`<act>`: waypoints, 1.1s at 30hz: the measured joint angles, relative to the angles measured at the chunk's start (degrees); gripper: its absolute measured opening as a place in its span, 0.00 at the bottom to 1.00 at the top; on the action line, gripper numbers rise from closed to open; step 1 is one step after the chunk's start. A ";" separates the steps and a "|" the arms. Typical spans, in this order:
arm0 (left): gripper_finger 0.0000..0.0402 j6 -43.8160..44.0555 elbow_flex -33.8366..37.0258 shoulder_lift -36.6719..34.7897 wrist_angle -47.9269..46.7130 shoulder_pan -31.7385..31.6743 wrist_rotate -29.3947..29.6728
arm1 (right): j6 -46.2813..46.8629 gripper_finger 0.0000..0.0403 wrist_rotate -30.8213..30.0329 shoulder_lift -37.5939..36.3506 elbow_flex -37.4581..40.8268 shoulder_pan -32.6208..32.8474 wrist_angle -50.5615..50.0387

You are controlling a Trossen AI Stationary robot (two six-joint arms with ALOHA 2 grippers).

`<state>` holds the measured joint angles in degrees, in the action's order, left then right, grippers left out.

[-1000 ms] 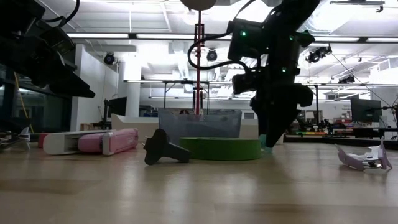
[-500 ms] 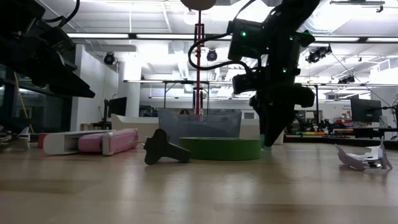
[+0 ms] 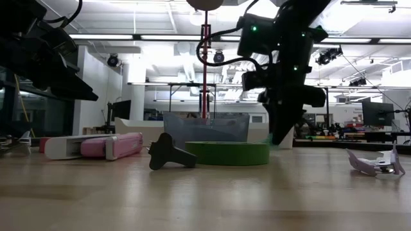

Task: Pick and place Stapler, Stapler remover, tape
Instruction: Put the blue staple remover into the left white bin

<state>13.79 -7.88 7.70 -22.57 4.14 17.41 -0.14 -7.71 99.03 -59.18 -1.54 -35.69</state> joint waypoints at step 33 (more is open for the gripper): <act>0.64 -0.01 0.01 -0.02 0.07 0.00 0.00 | -7.84 0.18 -12.50 -0.38 0.07 0.04 7.69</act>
<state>13.78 -7.87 7.68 -22.50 4.14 17.41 -7.99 -20.21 98.65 -59.11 -1.50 -28.00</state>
